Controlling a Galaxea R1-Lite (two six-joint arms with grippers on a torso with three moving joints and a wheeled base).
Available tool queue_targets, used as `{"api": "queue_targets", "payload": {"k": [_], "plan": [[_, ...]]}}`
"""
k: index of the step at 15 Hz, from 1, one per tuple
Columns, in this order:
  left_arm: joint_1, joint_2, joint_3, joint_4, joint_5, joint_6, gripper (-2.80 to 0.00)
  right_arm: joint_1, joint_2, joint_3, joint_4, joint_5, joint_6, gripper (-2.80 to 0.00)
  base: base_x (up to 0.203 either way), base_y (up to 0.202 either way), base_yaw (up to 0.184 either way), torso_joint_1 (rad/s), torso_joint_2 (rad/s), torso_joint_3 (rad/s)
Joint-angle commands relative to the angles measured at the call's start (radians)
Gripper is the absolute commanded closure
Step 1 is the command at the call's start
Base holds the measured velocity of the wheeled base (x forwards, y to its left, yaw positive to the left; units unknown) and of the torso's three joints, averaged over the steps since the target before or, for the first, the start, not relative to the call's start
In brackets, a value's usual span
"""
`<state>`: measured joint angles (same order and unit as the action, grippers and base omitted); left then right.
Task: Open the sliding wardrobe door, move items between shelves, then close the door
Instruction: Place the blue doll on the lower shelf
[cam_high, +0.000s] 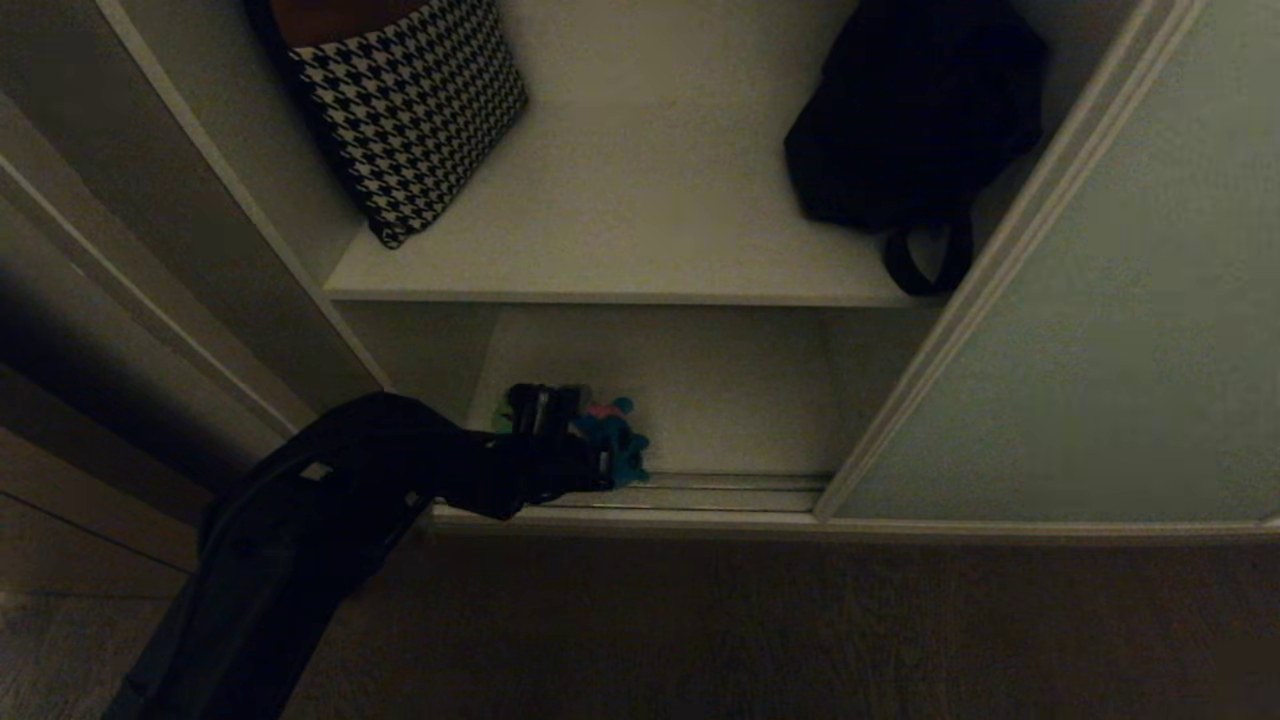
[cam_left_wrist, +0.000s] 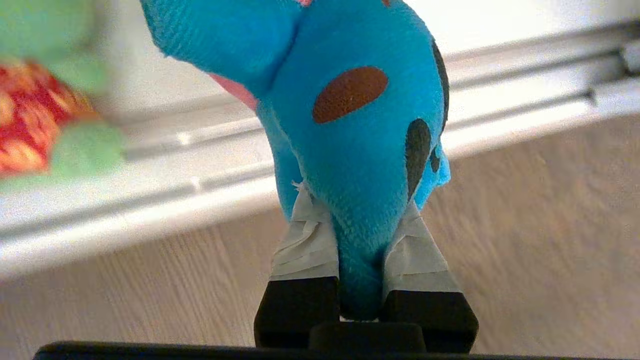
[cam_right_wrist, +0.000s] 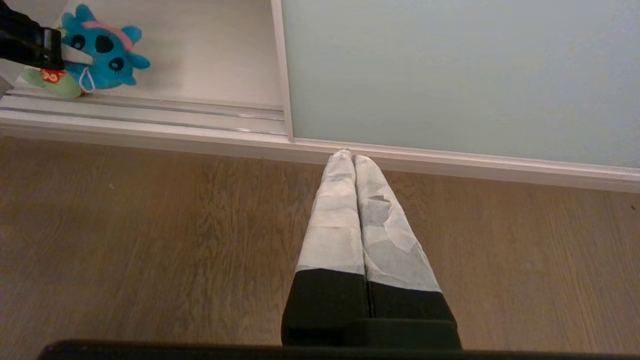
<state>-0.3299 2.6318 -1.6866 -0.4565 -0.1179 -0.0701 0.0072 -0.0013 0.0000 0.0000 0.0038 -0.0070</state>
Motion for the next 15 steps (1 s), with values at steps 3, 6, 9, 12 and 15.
{"api": "queue_targets", "payload": {"k": [3,6,9,12,15], "plan": [[0.018,0.115,-0.147,-0.106,-0.001,0.029,0.0,0.0,-0.002,0.0,0.0,0.001,-0.001,0.0,0.0,0.0,0.0,0.0,0.0,0.0],[0.03,0.197,-0.249,-0.152,-0.002,0.06,0.0,0.0,-0.002,0.0,0.0,0.001,-0.001,0.0,0.0,0.0,0.0,0.0,0.0,0.0],[0.041,0.243,-0.249,-0.227,0.003,0.076,0.0,0.0,-0.002,0.0,0.0,0.001,-0.001,0.0,0.0,0.0,0.0,0.0,0.0,0.0],[0.045,0.251,-0.249,-0.241,0.0,0.075,0.0,0.0,-0.002,0.0,0.0,0.001,-0.001,0.0,0.0,0.0,0.0,0.0,0.0,0.0],[0.045,0.251,-0.249,-0.238,0.0,0.076,0.0,0.0,-0.002,0.0,0.0,0.001,-0.001,0.0,0.0,0.0,0.0,0.0,0.0,0.0]]}}
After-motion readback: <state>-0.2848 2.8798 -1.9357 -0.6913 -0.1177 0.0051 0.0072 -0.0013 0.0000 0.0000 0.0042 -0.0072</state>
